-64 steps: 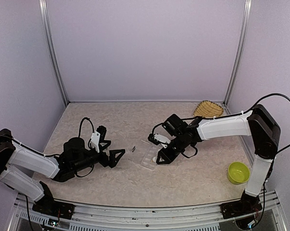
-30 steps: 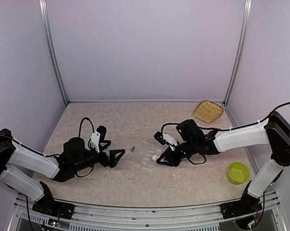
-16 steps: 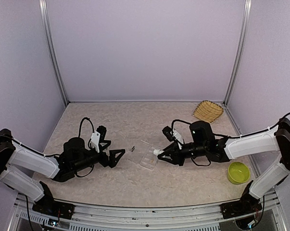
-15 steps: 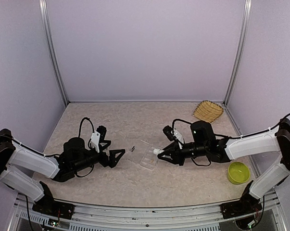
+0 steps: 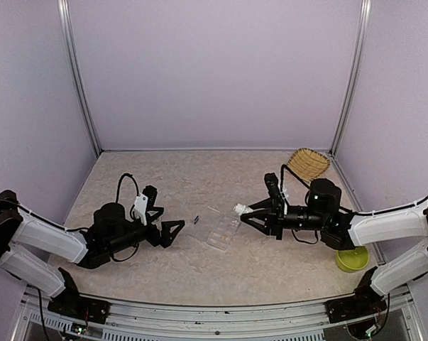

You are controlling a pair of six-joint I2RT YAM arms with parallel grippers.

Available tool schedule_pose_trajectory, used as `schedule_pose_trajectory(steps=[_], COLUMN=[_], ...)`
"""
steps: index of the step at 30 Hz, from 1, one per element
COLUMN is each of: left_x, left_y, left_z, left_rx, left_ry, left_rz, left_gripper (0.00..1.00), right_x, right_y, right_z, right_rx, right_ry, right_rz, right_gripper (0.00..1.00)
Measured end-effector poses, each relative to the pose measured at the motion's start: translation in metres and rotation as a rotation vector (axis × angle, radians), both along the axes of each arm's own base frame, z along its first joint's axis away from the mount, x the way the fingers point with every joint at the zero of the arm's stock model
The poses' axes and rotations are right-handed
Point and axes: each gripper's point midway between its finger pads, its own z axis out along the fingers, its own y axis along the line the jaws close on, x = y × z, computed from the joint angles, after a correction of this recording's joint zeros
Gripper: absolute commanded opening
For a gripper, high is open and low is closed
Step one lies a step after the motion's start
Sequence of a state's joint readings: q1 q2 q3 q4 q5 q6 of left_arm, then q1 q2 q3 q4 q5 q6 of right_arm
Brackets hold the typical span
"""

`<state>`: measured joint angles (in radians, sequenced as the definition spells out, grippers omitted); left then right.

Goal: Sort the pills into containers
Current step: Pick up the lid of the pill bottle from the center of the board.

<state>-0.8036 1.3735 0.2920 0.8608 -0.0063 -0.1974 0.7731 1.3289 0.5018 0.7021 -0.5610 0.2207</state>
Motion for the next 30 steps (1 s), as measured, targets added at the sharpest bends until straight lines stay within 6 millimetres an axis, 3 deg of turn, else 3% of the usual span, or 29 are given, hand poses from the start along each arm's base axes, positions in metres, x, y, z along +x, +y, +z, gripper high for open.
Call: schedule_pose_trajectory(steps=[9, 18, 20, 25, 30], left_x=[0.0, 0.0, 0.0, 0.001, 0.003], left_y=[0.0, 0.0, 0.0, 0.002, 0.008], left_z=[0.0, 0.0, 0.001, 0.0, -0.008], left_rx=[0.0, -0.001, -0.001, 0.003, 0.033], left_ry=[0.0, -0.001, -0.001, 0.005, 0.052], left_rz=[0.0, 0.0, 0.001, 0.013, 0.05], left_gripper=[0.99, 0.99, 0.99, 0.99, 0.99], right_x=[-0.019, -0.027, -0.029, -0.025, -0.029], right_y=[-0.021, -0.068, -0.07, -0.06, -0.055], right_z=[0.036, 0.084, 0.087, 0.071, 0.082], right_rx=[0.164, 0.413, 0.444, 0.43, 0.432], right_ry=[-0.085, -0.136, -0.106, 0.06, 0.075], right_rz=[0.038, 0.056, 0.085, 0.159, 0.224], right_gripper=[0.13, 0.13, 0.13, 0.13, 0.13])
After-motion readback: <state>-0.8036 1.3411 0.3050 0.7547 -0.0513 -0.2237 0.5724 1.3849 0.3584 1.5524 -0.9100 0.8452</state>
